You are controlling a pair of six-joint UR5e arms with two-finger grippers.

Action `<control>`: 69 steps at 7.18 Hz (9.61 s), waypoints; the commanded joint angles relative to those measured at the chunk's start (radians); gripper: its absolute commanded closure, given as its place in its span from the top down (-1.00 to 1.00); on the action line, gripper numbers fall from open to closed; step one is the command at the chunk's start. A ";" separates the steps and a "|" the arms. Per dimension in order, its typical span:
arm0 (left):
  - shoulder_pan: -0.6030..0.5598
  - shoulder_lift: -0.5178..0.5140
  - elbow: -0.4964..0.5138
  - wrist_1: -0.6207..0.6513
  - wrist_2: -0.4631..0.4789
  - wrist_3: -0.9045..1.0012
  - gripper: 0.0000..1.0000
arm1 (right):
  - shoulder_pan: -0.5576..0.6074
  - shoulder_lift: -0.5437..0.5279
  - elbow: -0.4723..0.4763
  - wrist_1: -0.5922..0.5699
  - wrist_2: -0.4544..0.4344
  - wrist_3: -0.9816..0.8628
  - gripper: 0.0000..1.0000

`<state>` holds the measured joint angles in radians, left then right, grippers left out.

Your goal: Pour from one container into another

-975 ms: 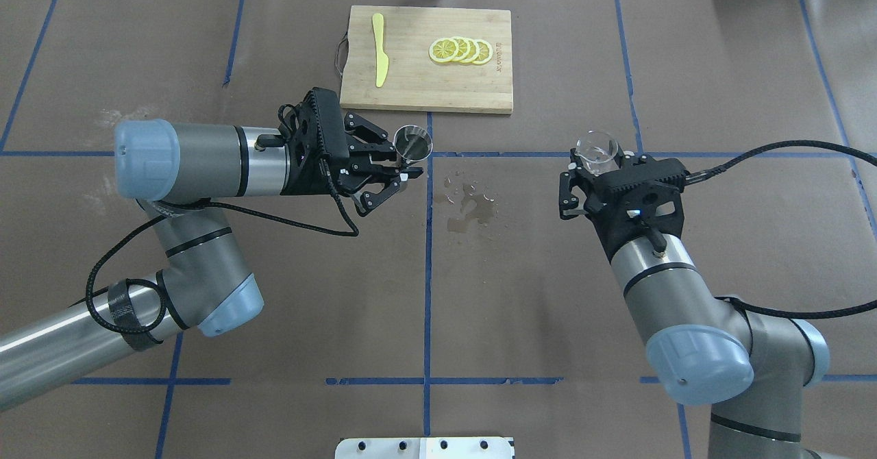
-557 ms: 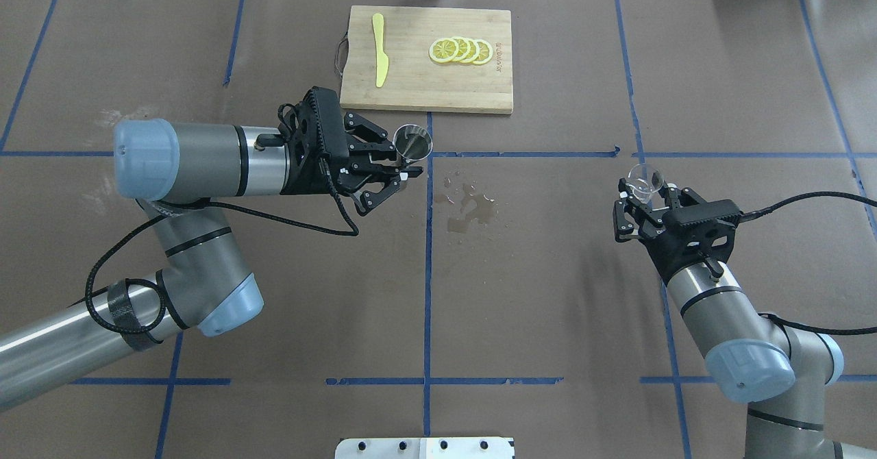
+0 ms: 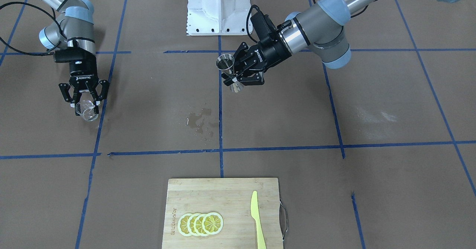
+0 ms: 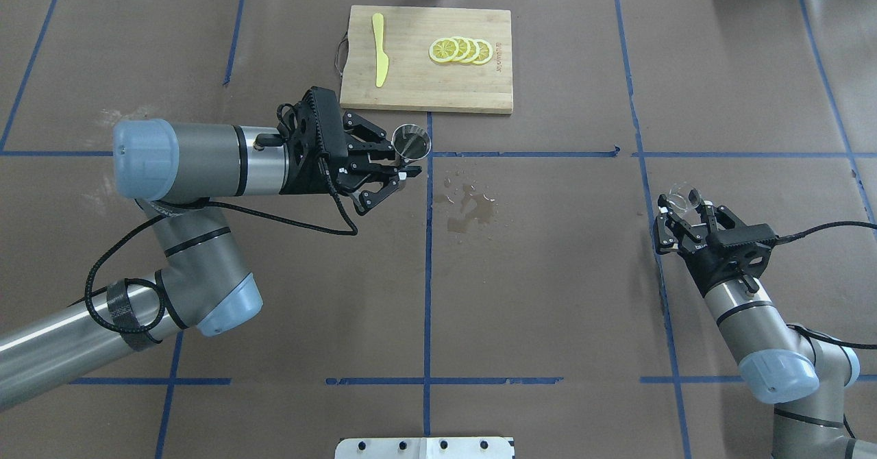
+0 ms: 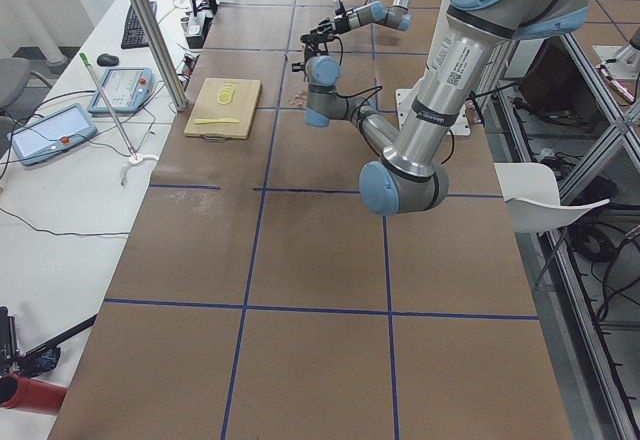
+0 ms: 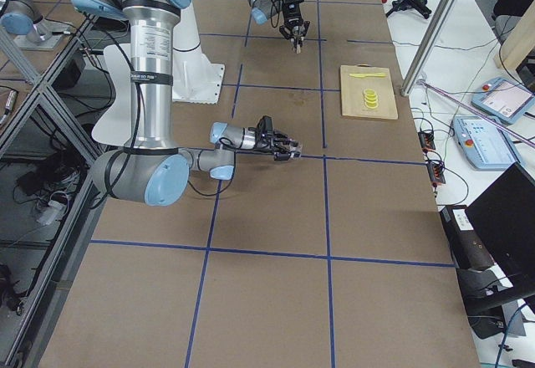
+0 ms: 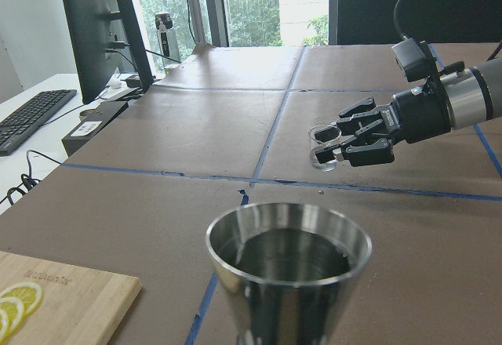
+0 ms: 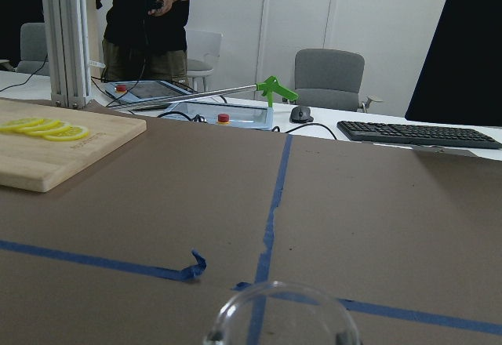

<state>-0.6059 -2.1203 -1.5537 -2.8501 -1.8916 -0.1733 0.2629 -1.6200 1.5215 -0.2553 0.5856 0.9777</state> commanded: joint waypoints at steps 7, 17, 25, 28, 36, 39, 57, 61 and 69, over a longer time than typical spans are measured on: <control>0.000 0.000 0.003 0.000 0.000 0.000 -1.00 | -0.033 0.003 -0.017 0.002 -0.018 0.001 -0.48; 0.000 0.000 0.003 0.000 0.005 0.000 -1.00 | -0.054 0.005 -0.021 0.004 -0.035 0.036 0.14; -0.002 0.000 0.003 -0.002 0.005 0.000 -1.00 | -0.051 0.000 0.028 0.004 -0.036 0.003 1.00; -0.002 0.000 0.003 -0.002 0.005 0.000 -1.00 | -0.016 -0.012 0.113 -0.004 -0.008 -0.080 1.00; 0.000 0.002 0.001 -0.002 0.014 0.000 -1.00 | 0.731 0.035 0.364 -0.691 1.115 -0.251 1.00; -0.002 0.000 0.003 -0.002 0.014 0.000 -1.00 | 1.048 0.078 0.339 -1.038 1.518 -0.695 1.00; -0.076 0.416 -0.220 -0.143 0.704 -0.512 -1.00 | 1.337 -0.064 0.197 -1.354 1.711 -1.143 1.00; 0.067 0.443 -0.322 0.166 1.110 -0.670 -1.00 | 1.339 -0.064 0.197 -1.354 1.709 -1.143 1.00; 0.167 0.589 -0.151 0.176 1.192 -1.001 -1.00 | 1.342 -0.061 0.197 -1.352 1.708 -1.142 1.00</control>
<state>-0.4772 -1.5384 -1.7488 -2.6718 -0.7374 -1.1325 1.6038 -1.6813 1.7180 -1.6082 2.2933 -0.1642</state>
